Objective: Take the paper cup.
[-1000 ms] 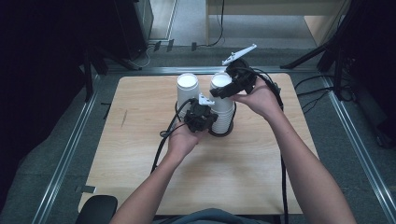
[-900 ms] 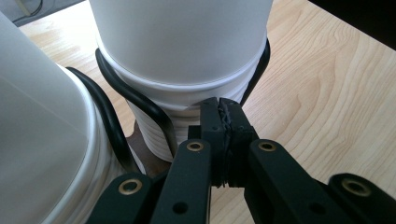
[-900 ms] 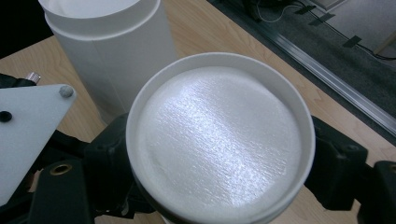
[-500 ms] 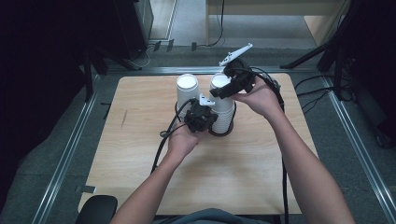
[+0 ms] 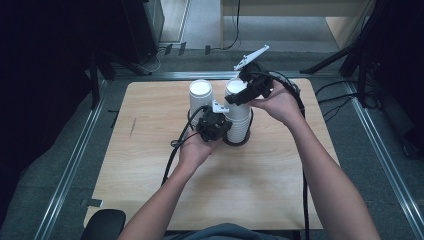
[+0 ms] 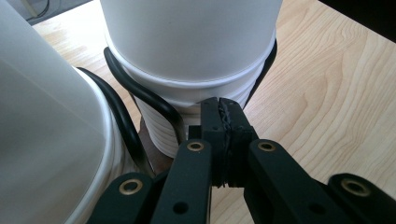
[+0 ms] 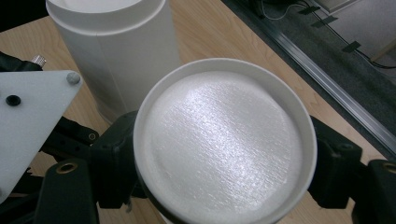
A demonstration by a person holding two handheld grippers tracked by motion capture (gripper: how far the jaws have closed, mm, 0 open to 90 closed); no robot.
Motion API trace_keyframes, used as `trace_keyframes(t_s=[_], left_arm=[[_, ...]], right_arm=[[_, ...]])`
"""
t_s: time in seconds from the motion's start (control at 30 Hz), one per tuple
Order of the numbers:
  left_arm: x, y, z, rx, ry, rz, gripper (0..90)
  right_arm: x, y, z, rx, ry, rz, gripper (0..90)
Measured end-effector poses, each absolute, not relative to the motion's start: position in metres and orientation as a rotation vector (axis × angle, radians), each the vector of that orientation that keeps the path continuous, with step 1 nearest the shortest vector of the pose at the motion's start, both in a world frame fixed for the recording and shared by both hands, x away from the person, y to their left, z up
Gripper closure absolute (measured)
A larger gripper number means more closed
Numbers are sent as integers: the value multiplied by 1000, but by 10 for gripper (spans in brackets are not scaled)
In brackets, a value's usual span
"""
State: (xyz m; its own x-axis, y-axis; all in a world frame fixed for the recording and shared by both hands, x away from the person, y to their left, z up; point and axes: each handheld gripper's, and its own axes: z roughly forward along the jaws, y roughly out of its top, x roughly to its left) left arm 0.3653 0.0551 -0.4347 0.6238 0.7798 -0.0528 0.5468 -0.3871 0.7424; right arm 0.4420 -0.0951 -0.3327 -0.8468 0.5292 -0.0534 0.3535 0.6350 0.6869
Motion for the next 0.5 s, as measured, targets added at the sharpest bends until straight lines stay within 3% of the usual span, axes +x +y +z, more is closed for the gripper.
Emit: trace_keyframes(t_s=[0.5], left_arm=[[366,55,-434,2096,1037,392,899]], right_arm=[[442,-93,-331,740,2605,998,246]])
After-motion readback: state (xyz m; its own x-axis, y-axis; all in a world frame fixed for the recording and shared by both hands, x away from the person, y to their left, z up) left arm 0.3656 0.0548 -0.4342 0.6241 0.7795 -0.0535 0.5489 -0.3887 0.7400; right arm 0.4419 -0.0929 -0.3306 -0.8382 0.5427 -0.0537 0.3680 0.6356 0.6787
